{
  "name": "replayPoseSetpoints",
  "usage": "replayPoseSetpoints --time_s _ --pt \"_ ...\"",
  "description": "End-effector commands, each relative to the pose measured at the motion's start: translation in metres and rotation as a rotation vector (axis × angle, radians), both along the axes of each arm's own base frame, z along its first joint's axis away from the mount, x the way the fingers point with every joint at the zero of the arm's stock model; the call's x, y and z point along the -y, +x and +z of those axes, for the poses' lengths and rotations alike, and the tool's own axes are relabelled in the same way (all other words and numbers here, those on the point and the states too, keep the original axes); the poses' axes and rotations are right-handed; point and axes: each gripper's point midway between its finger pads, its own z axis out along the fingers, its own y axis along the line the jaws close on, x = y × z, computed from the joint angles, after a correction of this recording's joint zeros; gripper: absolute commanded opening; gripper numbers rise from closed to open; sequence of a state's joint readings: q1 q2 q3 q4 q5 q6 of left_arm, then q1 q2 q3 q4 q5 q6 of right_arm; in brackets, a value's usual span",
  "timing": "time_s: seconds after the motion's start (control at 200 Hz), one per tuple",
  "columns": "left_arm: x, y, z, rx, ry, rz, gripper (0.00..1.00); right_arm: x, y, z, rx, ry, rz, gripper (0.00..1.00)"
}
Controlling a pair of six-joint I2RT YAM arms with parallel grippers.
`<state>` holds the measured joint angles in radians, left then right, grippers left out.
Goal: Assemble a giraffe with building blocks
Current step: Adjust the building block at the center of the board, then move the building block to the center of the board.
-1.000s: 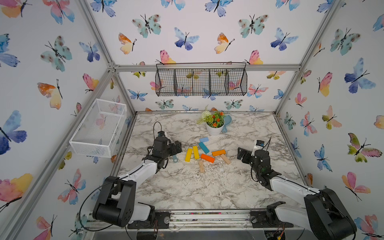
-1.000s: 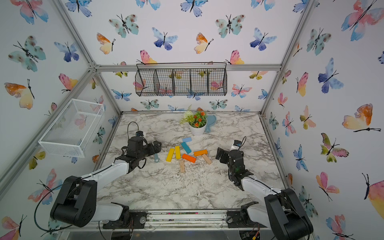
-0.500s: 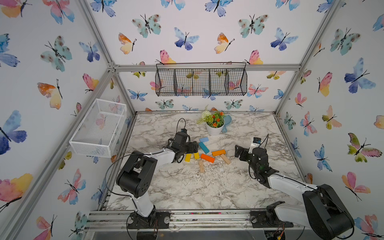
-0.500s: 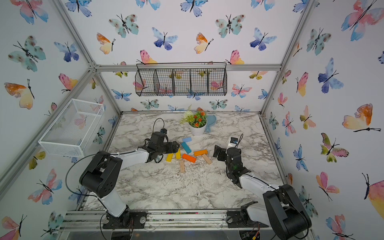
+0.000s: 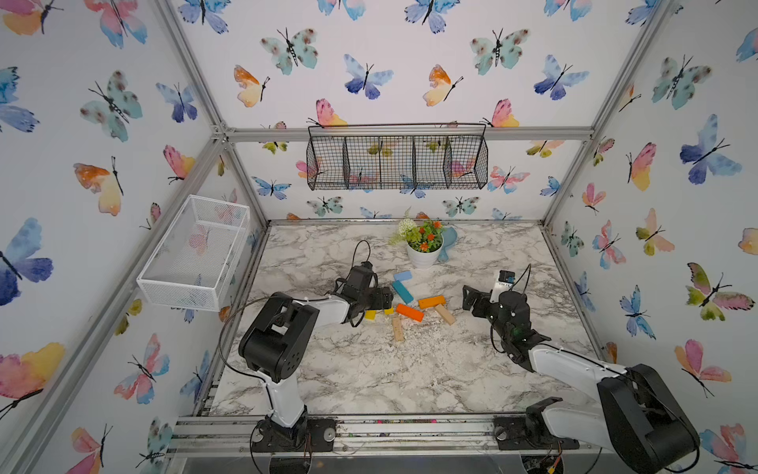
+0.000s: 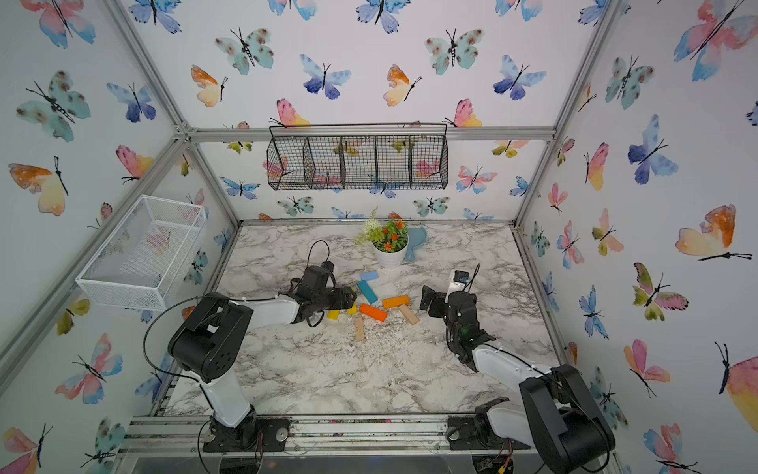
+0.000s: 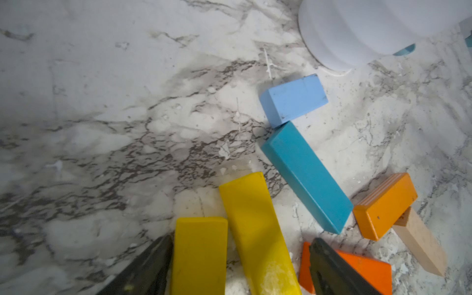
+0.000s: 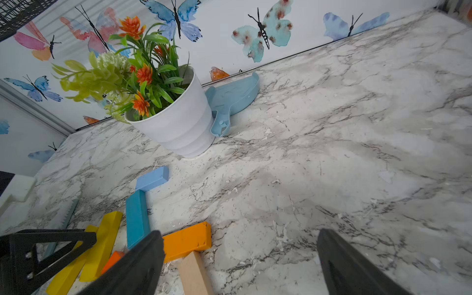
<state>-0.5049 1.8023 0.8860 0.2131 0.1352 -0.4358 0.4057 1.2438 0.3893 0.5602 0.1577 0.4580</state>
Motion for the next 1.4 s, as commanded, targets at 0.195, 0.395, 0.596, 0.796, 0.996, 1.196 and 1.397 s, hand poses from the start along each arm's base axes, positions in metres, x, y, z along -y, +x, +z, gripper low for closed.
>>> replayPoseSetpoints --time_s 0.195,0.395,0.596,0.796,0.996,1.196,1.397 --pt "0.058 -0.035 0.006 -0.023 -0.132 -0.112 0.89 -0.002 0.003 0.014 0.042 -0.006 0.005 0.98" --pt "0.094 -0.054 0.013 -0.021 -0.191 -0.163 0.89 0.003 0.001 0.014 0.046 -0.019 -0.016 0.98" --pt "0.093 -0.047 0.028 0.042 -0.080 -0.185 0.88 0.006 0.000 0.015 0.047 -0.024 -0.029 0.98" --pt "0.054 -0.007 0.068 0.249 0.202 -0.062 0.86 0.010 -0.001 0.015 0.052 -0.031 -0.043 0.98" --pt "0.040 0.040 0.071 0.405 0.401 -0.144 0.86 0.008 0.001 0.015 0.051 -0.032 -0.038 0.98" --pt "0.047 0.074 0.036 0.219 0.266 -0.352 0.81 0.007 0.000 0.018 0.060 -0.029 -0.029 0.98" --pt "0.052 0.085 0.019 0.192 0.254 -0.399 0.78 0.007 -0.001 0.019 0.063 -0.030 -0.025 0.98"
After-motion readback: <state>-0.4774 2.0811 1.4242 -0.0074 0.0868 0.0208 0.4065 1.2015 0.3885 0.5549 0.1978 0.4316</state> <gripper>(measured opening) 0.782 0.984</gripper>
